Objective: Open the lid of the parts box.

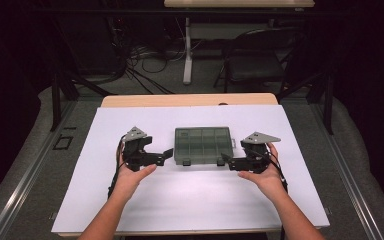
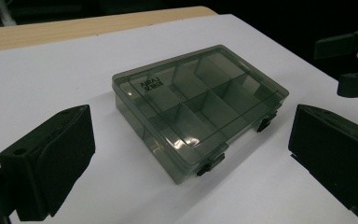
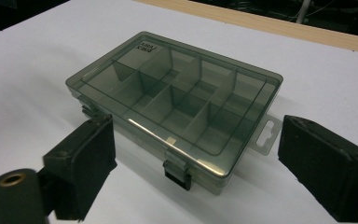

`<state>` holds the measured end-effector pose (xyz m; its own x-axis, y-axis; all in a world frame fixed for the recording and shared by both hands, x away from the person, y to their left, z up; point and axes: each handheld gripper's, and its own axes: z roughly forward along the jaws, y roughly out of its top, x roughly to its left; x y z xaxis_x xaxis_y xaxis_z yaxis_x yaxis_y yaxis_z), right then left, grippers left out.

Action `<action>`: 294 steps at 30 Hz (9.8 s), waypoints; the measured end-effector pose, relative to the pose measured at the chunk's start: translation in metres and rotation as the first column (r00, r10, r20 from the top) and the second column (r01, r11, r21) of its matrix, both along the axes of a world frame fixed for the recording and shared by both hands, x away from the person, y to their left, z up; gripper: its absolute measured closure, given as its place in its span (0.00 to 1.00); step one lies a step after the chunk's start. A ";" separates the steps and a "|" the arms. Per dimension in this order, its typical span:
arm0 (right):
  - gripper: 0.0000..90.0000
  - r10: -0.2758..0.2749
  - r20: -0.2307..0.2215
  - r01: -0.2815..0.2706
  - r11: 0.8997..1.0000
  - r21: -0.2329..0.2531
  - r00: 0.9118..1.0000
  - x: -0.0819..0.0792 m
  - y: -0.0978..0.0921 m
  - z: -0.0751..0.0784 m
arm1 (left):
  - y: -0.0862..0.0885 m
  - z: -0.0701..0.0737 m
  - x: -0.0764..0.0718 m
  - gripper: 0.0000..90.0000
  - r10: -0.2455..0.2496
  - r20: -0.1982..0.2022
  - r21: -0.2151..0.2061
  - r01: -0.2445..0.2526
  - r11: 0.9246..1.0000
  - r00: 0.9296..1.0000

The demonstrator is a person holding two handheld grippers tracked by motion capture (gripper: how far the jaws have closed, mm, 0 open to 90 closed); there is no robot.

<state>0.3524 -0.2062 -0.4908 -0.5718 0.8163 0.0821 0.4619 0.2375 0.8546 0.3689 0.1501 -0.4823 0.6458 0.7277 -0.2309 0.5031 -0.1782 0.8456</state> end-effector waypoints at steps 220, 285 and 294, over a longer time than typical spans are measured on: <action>0.90 -0.125 0.009 0.125 0.990 -0.068 0.992 0.117 -0.002 -0.028 | -0.064 0.022 0.073 0.95 0.158 -0.053 0.134 -0.150 0.980 0.986; 0.93 -0.161 0.022 0.162 0.984 -0.078 0.987 0.116 0.002 -0.028 | -0.066 -0.064 0.061 0.75 0.185 -0.247 0.360 -0.087 0.929 0.951; 0.93 -0.168 0.023 0.169 0.983 -0.077 0.985 0.116 0.002 -0.028 | -0.067 -0.065 0.060 0.76 0.195 -0.238 0.359 -0.101 0.928 0.951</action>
<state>0.4681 -0.2041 -0.5189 -0.4260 0.9047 0.0059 0.4867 0.2237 0.8444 0.4291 0.0826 -0.5469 0.4740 0.8747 -0.1013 0.7428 -0.3354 0.5795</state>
